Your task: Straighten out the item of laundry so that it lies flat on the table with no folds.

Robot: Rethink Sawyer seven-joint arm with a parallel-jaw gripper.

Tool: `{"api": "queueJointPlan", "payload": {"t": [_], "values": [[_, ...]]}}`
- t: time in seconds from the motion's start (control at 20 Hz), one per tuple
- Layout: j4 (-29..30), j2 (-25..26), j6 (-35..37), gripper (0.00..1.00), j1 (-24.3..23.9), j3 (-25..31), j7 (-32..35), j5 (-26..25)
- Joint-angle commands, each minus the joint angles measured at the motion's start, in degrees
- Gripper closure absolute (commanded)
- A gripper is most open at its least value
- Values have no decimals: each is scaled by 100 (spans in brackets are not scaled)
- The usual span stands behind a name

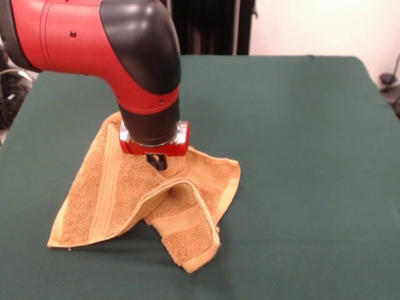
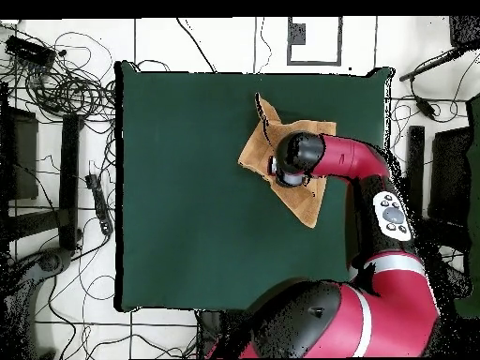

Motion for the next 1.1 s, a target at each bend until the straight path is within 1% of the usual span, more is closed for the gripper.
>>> {"api": "queueJointPlan", "payload": {"t": [0.05, 0.2, 0.25, 0.35, 0.6, 1.1], "values": [[227, 1150, -2434, 100, -251, 180, -25, -824], [216, 1136, -2367, 100, -243, 205, -168, -868], [200, 1152, -2239, 0, -241, 199, -67, -762], [145, 1162, -2065, 0, -216, 190, -200, -796], [163, 1173, -2147, 0, -218, 162, 44, -701], [179, 1177, -2252, 0, -240, 186, 44, -712]]}}
